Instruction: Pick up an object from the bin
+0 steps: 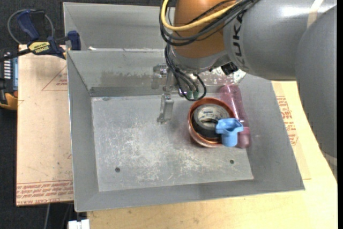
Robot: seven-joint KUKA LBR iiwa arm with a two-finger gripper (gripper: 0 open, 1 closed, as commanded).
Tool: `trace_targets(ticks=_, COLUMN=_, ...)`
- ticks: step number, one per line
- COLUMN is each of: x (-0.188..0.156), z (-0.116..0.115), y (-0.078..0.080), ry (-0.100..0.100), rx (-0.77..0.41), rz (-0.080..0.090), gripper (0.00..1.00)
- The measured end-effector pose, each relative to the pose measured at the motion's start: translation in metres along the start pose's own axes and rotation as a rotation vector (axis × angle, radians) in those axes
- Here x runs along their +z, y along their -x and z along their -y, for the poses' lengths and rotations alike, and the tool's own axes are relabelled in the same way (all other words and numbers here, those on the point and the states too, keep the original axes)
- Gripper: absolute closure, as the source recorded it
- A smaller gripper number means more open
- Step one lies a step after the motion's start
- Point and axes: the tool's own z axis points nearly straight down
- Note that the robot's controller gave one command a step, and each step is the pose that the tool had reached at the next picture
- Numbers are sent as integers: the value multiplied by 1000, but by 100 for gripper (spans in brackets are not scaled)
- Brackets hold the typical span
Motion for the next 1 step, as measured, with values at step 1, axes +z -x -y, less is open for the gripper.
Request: trace_targets(ticks=1, x=0, z=0, y=0, ry=0, rx=0, rz=0, gripper=0)
